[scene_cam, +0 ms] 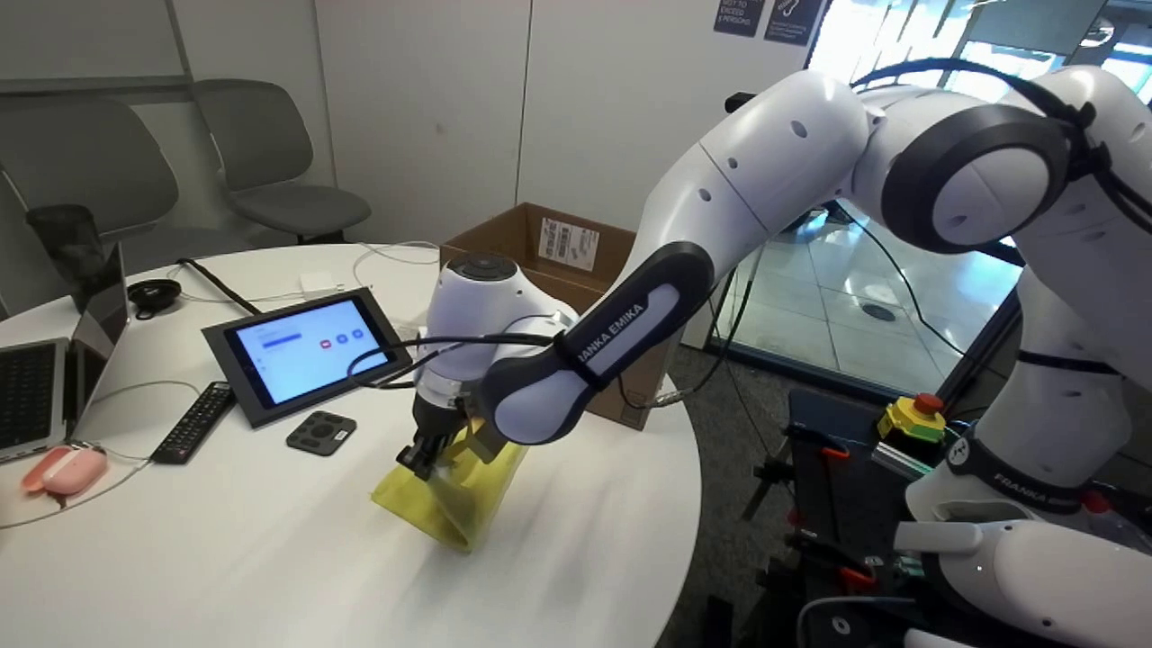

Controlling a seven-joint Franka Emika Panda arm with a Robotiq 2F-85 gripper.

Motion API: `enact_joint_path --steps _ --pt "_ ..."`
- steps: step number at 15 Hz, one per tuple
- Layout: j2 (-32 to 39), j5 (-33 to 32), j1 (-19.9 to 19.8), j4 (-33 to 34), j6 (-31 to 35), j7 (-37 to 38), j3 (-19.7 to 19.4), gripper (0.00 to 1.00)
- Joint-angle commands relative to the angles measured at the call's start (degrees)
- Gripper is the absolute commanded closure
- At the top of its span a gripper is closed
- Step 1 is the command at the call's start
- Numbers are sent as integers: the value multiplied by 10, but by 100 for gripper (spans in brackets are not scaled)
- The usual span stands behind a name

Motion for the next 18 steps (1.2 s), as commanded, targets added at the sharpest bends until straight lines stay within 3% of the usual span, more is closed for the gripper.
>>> enact_joint_path --steps 1,5,6,8,15,18 --pt "80 -26 15 127 -60 1 -17 93" --pt "145 -39 14 222 -127 2 -19 90" --pt "157 -41 13 242 -136 2 -18 65" --pt "169 -44 13 268 -146 4 -20 59" --pt "176 -51 23 336 -136 8 -25 3" --pt "183 -51 30 360 -141 5 -21 0"
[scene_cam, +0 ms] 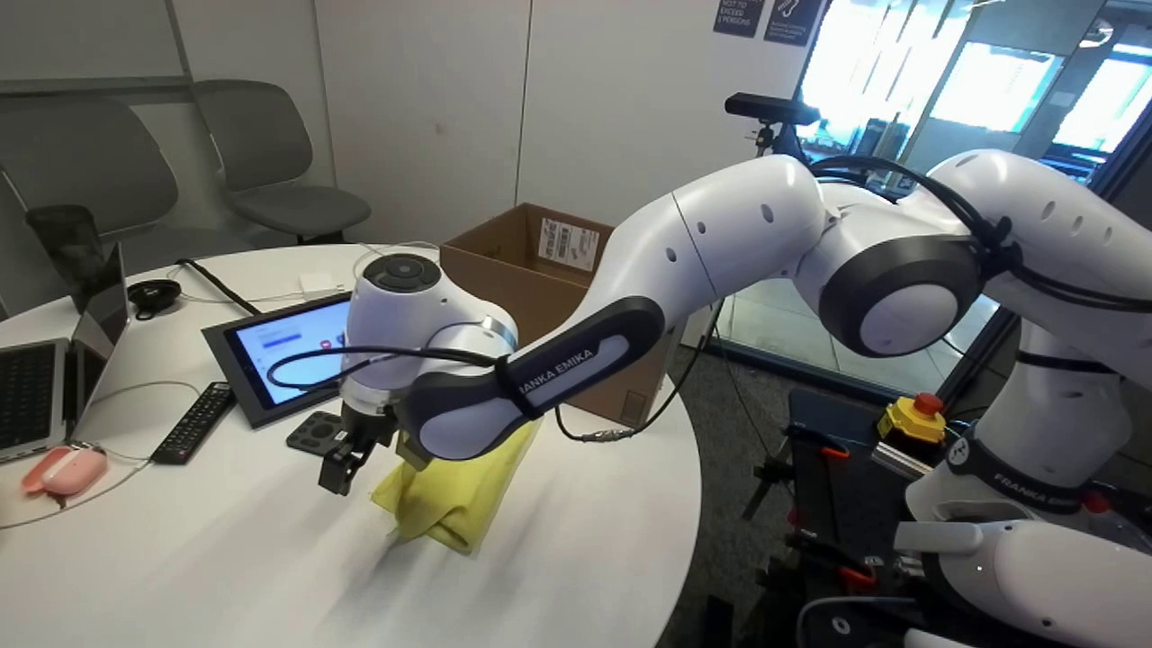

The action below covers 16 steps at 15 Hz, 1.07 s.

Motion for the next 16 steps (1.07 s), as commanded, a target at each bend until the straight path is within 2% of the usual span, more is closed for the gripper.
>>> enact_joint_path --steps 1,7,16 --pt "28 -14 9 57 -18 3 0 0" --pt "4 -7 23 -19 -12 -28 6 0" --pt "-30 0 31 -128 -1 -10 -1 0"
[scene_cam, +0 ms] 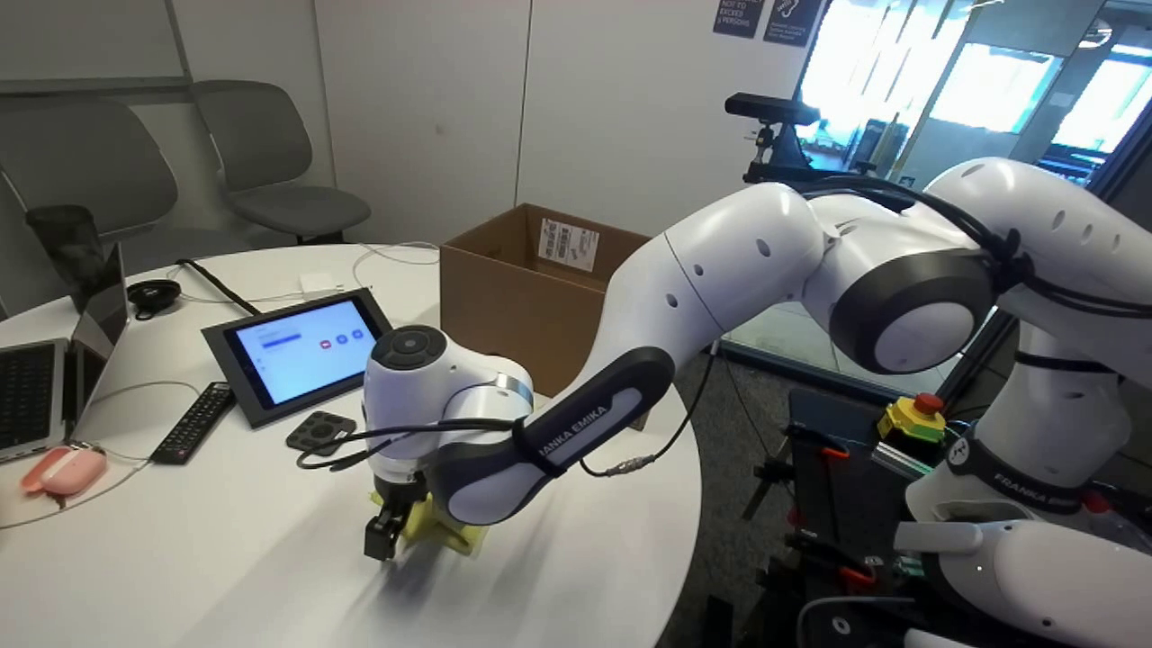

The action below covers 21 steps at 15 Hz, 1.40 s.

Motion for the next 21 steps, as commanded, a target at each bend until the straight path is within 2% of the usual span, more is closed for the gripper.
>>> enact_joint_path --steps 1,8,12,21 --pt "-47 0 4 -73 9 7 -3 0" --pt "-115 -8 17 -172 12 9 -10 0" --pt "-111 -17 9 -181 9 13 8 0" --pt "-94 -15 10 -184 5 43 -1 0"
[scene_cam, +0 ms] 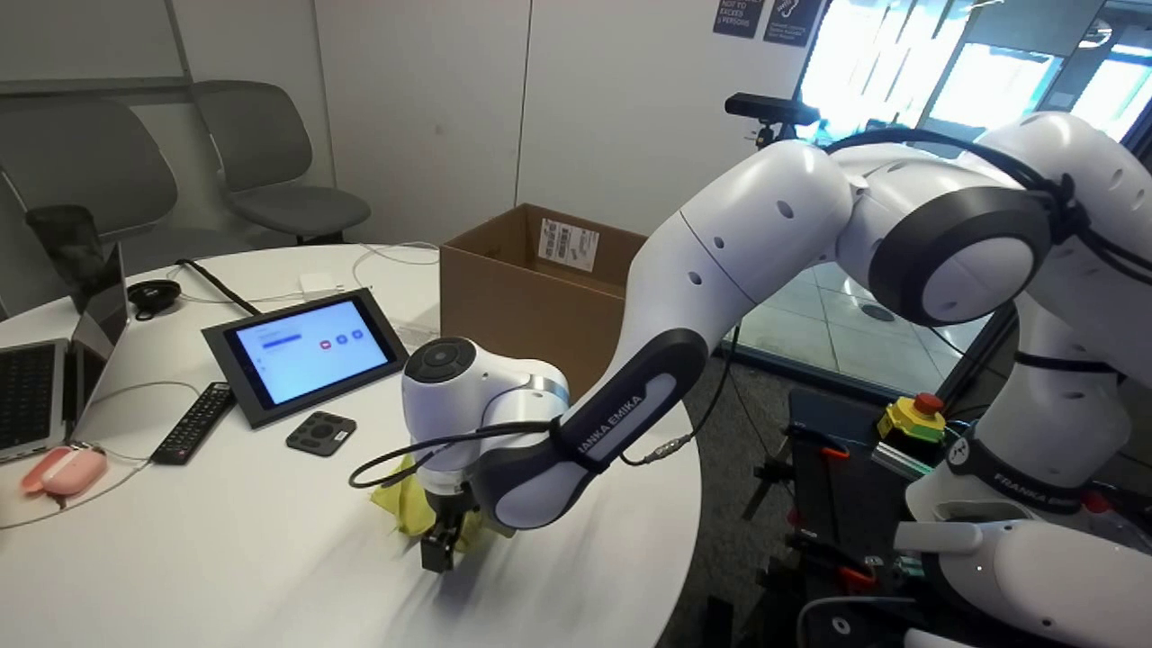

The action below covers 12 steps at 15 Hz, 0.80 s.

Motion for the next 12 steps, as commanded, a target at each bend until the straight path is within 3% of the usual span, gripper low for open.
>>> enact_joint_path --steps 1,2,8,10,12 --pt "-5 -13 1 -9 5 25 -3 12" --pt "-6 -12 0 -11 4 25 -1 26" --pt "-16 -11 -4 -18 4 22 4 75" --pt "-19 -11 -7 -20 3 21 5 90" --pt "-25 -10 -8 -26 5 19 6 94"
